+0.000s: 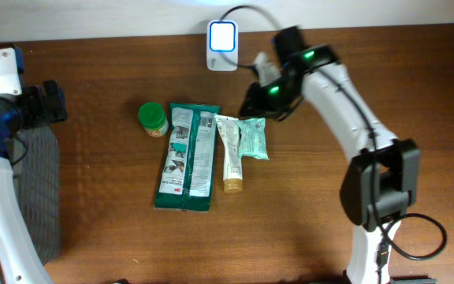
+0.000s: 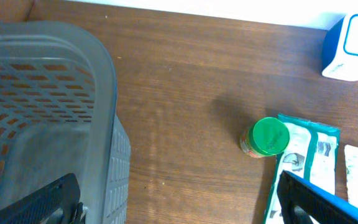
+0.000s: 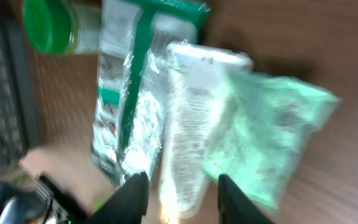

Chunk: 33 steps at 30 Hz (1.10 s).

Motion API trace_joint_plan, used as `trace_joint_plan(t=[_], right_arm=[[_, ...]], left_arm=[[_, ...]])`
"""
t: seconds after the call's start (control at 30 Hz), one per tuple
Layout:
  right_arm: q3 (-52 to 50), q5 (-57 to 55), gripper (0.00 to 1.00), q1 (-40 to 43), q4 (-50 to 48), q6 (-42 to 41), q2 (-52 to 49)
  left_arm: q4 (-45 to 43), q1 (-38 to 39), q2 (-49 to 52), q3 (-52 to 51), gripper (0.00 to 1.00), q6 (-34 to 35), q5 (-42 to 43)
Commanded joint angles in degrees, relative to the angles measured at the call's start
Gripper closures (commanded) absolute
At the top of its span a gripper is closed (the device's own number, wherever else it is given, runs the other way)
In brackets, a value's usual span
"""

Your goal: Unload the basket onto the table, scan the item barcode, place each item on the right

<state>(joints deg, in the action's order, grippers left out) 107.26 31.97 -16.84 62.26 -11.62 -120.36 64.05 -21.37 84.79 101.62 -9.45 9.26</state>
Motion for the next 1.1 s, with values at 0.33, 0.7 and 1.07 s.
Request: trace_joint_plan(t=[0.33,0.7,1.07], right_arm=[[-9.16,-30.75,0.96,-6.86,-8.13,-11.45,-0.04],[-26.77,-20.22,0.79,-4.17,-23.23,-10.97,0.0],[-11.69,-16.55,0.89,-13.38,-7.17,-7.67,-2.23]], left_arm=[[-0.09,-0.17,-0.59,0.46,0.01,-0.72,0.61],[-0.09,-0.17,-0.59,0.46,0.01,-0.72,0.61],[-0.09,-0.17,-0.59,0.46,0.01,-0.72,0.61]])
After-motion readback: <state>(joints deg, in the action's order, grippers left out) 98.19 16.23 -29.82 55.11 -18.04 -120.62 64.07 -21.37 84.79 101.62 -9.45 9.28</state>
